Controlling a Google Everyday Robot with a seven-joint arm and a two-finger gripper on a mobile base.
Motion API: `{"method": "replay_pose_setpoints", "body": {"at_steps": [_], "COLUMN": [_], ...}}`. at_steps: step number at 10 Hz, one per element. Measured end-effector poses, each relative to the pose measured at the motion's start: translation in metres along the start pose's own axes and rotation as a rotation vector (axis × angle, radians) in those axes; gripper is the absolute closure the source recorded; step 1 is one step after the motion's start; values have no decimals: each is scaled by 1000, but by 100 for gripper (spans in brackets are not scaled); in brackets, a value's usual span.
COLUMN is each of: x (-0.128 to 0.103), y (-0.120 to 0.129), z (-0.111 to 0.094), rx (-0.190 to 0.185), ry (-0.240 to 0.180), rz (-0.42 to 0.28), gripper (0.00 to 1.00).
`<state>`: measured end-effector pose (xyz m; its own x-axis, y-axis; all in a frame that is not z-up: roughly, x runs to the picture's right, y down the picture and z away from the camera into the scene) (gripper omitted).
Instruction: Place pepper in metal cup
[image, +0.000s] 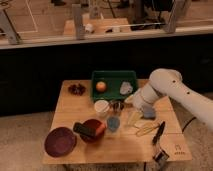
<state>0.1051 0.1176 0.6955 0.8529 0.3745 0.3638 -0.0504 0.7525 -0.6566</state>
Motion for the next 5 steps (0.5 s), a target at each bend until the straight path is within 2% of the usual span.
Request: {"method": "replay_pose_setpoints", "body": {"at_steps": [1,5], "x": [-3,-5], "y": [1,0], "z": [3,3], "rx": [-6,-5], "ry": [-25,-27], "rz": [3,0], "gripper": [20,20]}}
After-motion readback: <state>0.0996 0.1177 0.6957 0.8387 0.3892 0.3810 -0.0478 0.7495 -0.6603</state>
